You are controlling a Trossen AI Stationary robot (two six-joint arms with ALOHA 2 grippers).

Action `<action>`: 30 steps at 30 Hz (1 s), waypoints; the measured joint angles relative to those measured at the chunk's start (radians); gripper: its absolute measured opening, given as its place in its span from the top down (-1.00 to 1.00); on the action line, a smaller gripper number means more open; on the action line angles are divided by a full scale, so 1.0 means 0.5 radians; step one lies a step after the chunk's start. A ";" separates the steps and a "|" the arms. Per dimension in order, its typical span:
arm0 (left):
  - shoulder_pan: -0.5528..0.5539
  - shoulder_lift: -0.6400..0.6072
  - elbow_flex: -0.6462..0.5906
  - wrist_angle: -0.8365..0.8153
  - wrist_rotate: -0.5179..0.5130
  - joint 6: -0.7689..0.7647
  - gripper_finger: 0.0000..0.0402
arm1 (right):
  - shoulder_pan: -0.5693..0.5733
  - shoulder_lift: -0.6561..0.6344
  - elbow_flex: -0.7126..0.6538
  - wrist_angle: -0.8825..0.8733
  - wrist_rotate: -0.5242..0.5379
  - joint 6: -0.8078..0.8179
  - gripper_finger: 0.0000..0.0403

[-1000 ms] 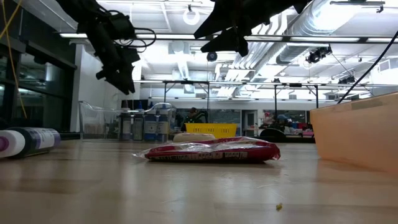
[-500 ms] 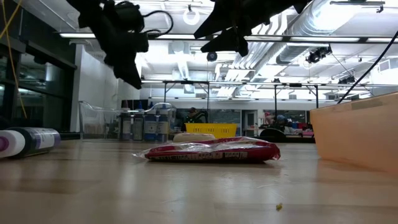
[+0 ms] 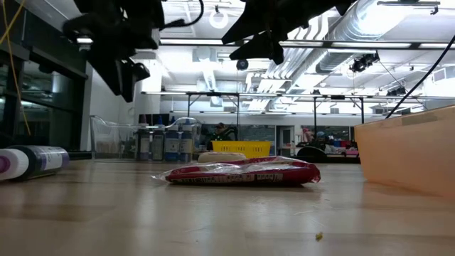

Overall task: Pick & Place Food Item
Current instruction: Put the violet food coloring bottle into the transparent bin

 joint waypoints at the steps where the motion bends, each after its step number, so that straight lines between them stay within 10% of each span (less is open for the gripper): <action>1: -0.039 0.000 0.000 -0.003 0.000 0.038 0.22 | 0.000 0.000 0.000 0.000 0.000 0.000 -0.06; 30: -0.875 0.077 0.000 0.005 -0.422 -0.143 0.22 | 0.000 0.000 0.000 0.000 0.000 0.000 -0.06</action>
